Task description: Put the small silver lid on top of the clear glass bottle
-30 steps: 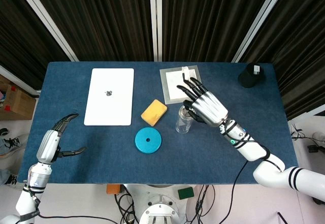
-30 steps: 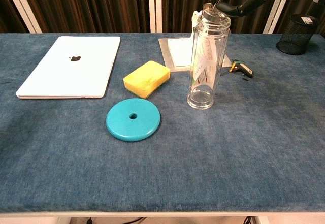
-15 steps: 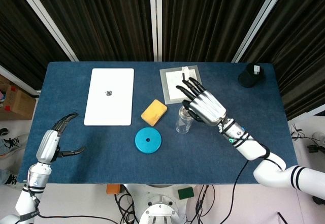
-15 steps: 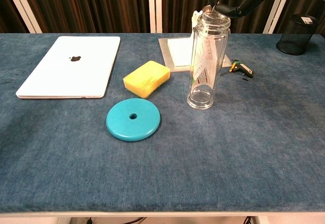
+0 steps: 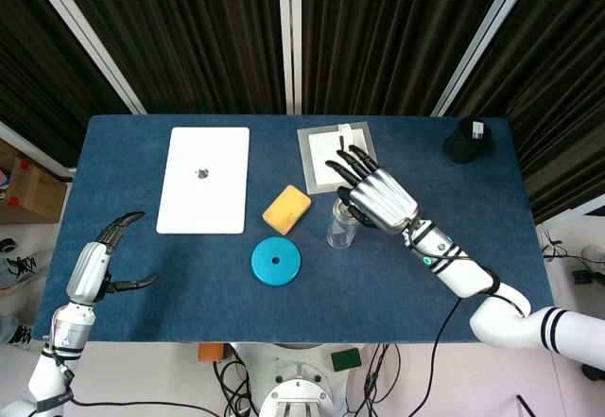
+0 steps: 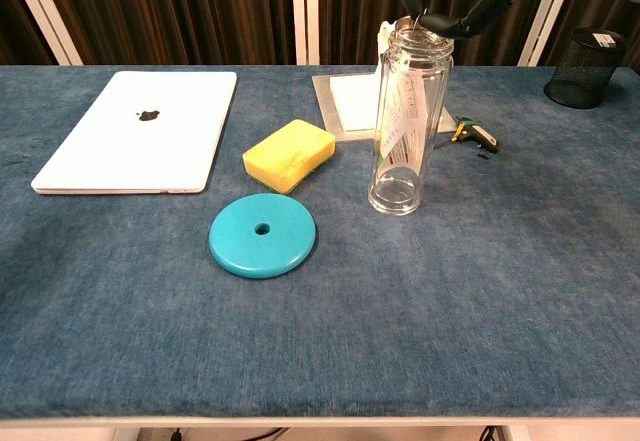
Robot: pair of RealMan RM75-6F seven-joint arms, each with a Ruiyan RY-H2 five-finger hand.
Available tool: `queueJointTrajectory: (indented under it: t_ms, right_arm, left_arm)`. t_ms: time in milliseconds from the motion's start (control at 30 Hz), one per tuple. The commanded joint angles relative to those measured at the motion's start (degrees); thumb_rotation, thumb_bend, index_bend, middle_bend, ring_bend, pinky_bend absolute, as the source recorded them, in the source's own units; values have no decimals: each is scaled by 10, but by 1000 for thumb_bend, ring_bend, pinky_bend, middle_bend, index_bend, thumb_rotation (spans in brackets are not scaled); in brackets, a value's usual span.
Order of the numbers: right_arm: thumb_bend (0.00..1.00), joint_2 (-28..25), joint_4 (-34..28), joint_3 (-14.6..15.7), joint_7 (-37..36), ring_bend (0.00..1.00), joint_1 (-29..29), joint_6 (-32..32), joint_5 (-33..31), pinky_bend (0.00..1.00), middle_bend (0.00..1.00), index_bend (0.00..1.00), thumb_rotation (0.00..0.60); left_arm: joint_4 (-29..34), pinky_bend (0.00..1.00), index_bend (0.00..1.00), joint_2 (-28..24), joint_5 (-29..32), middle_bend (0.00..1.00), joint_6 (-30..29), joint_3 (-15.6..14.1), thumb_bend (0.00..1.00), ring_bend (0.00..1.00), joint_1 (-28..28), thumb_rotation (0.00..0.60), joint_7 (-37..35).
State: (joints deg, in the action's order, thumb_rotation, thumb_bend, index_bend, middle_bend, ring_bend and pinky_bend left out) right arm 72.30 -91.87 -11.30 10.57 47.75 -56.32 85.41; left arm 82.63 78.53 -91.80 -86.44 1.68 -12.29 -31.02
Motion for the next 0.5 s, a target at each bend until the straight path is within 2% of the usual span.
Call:
queueJointTrajectory:
  t_ms: [33,500]
  right_arm:
    - [376,-2,-3,1,5,0,2,5,-4,0,89,685,600]
    - [375,-1,-5,3,15,0,7,15,-19,0,89,686,600]
  left_arm:
    - [-1,185,146,0,0,161,-1,0,46,155,0,600,-1]
    - [-1,185,146,0,0,162,1,-1,46,155,0,600,0]
